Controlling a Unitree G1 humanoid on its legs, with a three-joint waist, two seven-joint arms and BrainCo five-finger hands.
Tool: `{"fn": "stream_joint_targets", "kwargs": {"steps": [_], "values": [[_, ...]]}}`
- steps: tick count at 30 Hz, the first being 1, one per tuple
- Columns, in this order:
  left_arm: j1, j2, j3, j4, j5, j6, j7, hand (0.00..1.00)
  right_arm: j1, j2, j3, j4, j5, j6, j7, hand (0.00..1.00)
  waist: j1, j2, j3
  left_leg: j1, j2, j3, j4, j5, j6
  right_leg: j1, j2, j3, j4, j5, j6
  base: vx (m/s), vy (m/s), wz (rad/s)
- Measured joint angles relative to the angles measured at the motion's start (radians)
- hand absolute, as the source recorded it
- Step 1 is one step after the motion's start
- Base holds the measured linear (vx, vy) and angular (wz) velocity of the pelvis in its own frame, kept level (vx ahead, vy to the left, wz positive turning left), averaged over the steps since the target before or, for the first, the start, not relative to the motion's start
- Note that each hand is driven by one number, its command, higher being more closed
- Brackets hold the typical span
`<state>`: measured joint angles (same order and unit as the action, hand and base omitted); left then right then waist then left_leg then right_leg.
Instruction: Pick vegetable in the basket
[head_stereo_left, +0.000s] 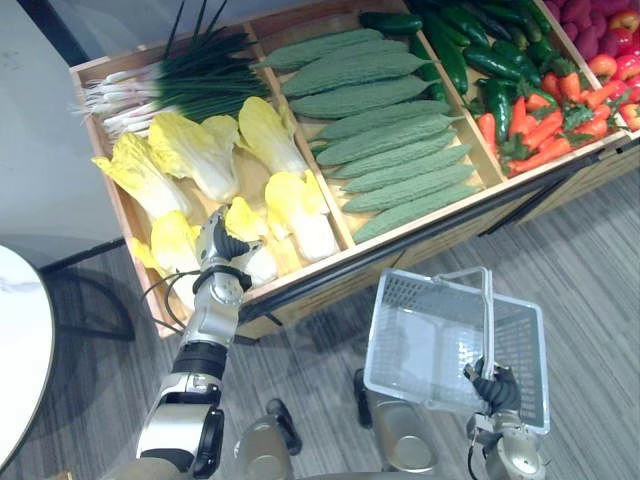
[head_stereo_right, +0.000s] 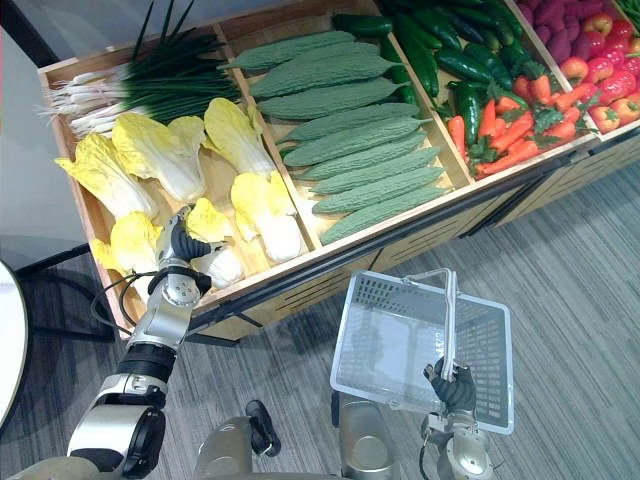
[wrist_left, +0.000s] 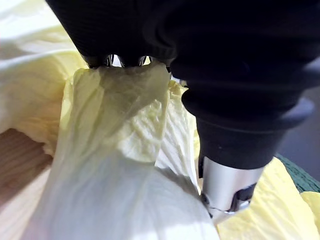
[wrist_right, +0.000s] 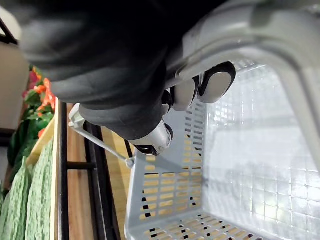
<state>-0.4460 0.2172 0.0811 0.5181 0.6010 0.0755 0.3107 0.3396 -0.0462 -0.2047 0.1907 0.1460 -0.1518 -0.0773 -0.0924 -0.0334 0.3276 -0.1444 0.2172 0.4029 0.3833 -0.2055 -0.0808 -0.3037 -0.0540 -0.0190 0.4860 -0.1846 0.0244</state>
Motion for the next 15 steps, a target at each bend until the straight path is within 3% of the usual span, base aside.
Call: {"fn": "stream_joint_targets", "kwargs": {"steps": [15], "values": [[0.089,0.018,0.007,-0.11,-0.081,-0.043,0.062,1.0,-0.027,0.0,-0.021,0.073,-0.002,-0.007,-0.03,1.0,-0.003,0.004,0.018,0.022,-0.027,-0.04,-0.02,-0.001,0.003,0.039,-0.017,-0.017,-0.017,-0.007,0.012,0.0,-0.001,0.05]]}}
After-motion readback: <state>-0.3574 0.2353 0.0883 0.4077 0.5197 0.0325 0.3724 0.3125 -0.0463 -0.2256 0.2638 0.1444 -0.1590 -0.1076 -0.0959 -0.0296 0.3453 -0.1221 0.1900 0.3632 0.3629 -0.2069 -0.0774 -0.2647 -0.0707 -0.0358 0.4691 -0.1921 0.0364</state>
